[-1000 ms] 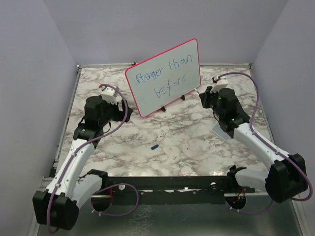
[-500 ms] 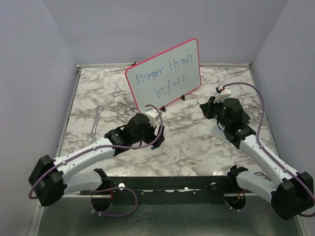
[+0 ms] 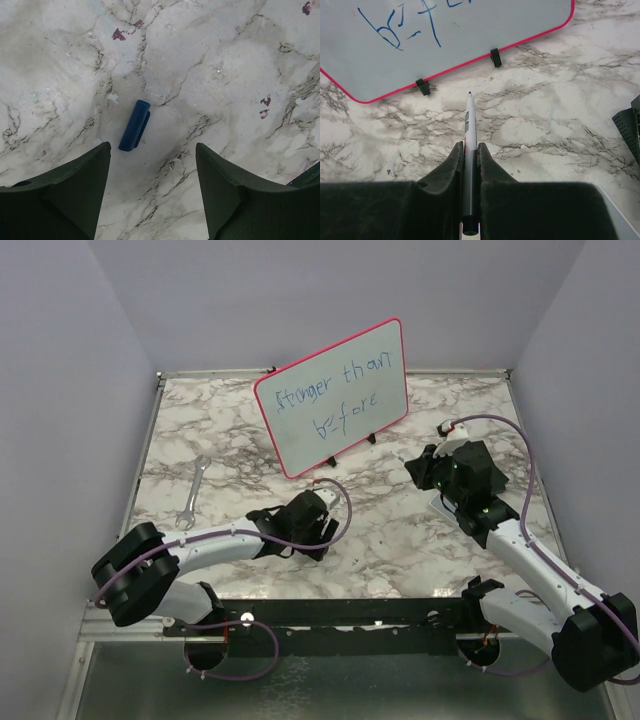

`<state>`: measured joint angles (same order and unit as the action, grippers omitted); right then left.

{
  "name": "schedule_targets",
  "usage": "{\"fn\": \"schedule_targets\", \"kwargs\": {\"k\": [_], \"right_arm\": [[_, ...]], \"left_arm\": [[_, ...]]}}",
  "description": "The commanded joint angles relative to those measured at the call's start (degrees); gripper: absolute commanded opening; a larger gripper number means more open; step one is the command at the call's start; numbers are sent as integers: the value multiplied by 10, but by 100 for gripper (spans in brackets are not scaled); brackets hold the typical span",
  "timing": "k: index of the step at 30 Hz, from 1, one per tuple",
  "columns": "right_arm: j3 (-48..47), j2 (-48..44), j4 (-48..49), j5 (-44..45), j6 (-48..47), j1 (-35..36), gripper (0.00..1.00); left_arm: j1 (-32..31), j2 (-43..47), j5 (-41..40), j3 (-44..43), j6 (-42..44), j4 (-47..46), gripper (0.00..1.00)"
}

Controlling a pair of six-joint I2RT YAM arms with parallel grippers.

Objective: Write a sentence on the whiteboard
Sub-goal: Close the whiteboard marker at the center of the board.

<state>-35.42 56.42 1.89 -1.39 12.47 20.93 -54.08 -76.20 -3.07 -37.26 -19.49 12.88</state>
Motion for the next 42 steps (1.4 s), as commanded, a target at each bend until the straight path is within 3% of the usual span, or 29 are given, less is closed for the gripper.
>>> {"fn": "schedule_targets", "kwargs": {"k": [1,9,28,39,42], "right_arm": [[8,-3,0,-11,0,-2,1],[9,-1,-1,-8,-2,-2,1],[2,13,-8,-29,-3,-2,1],[-17,20,-60,-115,20,-2,1],[-18,24,-68,-173,37,-2,1]], "left_arm": [[-1,-30,-19,-6,8,-26,68],[-1,-76,-8,-25,28,-28,59],[-4,-49,-7,-6,-12,24,37],[-5,-39,-13,-15,13,37,1],[-5,-22,-25,-28,32,37,0]]}}
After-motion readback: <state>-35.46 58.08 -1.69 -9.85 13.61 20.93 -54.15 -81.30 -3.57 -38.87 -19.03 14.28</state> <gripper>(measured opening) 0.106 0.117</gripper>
